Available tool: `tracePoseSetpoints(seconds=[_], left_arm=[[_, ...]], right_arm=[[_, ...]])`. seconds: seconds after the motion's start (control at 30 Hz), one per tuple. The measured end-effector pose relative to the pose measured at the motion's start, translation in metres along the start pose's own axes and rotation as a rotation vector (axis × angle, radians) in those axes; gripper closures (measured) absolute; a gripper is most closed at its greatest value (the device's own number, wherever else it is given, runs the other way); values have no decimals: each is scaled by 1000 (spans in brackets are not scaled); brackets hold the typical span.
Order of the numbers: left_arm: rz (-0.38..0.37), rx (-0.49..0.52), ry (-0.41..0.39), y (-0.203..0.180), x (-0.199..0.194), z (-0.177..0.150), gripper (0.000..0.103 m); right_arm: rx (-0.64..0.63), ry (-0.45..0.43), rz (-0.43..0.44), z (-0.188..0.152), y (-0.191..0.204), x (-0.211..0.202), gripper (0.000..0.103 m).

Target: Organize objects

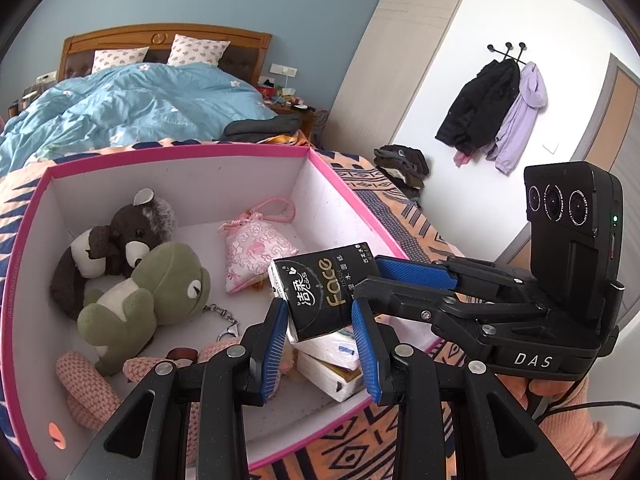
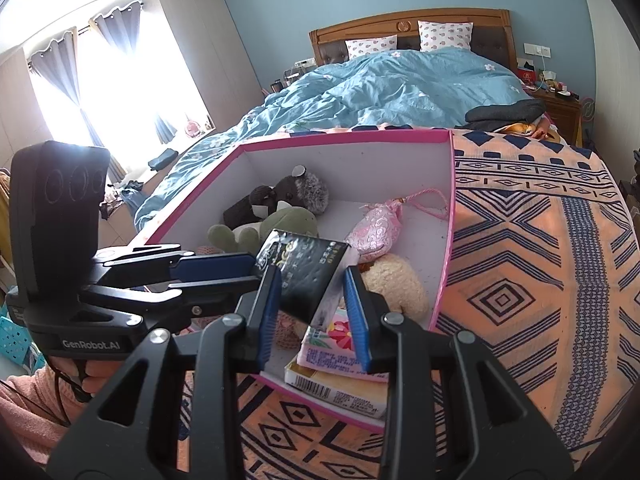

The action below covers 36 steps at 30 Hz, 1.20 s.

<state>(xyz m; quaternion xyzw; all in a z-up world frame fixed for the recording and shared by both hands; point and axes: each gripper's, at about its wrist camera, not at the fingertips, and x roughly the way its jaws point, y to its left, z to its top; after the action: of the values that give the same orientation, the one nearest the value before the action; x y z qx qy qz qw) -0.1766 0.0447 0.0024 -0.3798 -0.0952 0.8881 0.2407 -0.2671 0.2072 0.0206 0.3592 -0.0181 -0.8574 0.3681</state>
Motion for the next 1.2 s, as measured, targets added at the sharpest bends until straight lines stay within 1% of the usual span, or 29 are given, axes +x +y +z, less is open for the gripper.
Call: tracePoseSetpoints(seconds=[0.33,0.47,0.53,0.57,0.63,0.67,0.73,0.77,0.83,0.87,0.93,0.97,1.03,1.07,1.13,1.2], left_arm=[[14,-38,23,12,9,-1,70],[26,-43,9,14,5,-3,65],[45,-37,-5,13,0,-6,49],[53,-32,-18,12,-4,-8,45],[63,-23,-45,9,-14,-12,32],[72,-14,-69,7,-23,-16,28],[86,2,-97,3,-34,-20,16],[97,11,-117,0,-44,-25,14],[112,22,-144,-3,-56,-32,5],[128,28,-163,-6,-66,-39,1],[144,40,-193,-8,-77,-50,0],[173,49,-203,-9,-83,-57,0],[220,52,-199,-9,-88,-68,0],[248,38,-200,-7,-91,-75,0],[269,15,-198,-5,-93,-86,0],[303,9,-188,-3,-93,-96,0]], right_arm=[[-28,39,-55,4,3,16,68],[-15,31,-41,1,3,14,68],[-18,20,-37,-1,6,11,68],[-20,13,-38,-2,7,9,68],[-22,2,-27,-5,10,3,66],[-24,-8,-27,-7,12,-1,64],[-31,-34,-27,-13,17,-10,55],[-35,-51,-29,-16,20,-15,52],[-45,-88,-37,-24,27,-26,38],[-51,-108,-43,-28,31,-32,34],[-65,-158,-62,-40,40,-44,19],[-78,-176,-80,-46,45,-49,16],[-90,-209,-111,-57,54,-55,2],[-96,-220,-120,-62,57,-57,0],[-111,-239,-148,-74,66,-59,0],[-119,-240,-175,-85,73,-57,0]])
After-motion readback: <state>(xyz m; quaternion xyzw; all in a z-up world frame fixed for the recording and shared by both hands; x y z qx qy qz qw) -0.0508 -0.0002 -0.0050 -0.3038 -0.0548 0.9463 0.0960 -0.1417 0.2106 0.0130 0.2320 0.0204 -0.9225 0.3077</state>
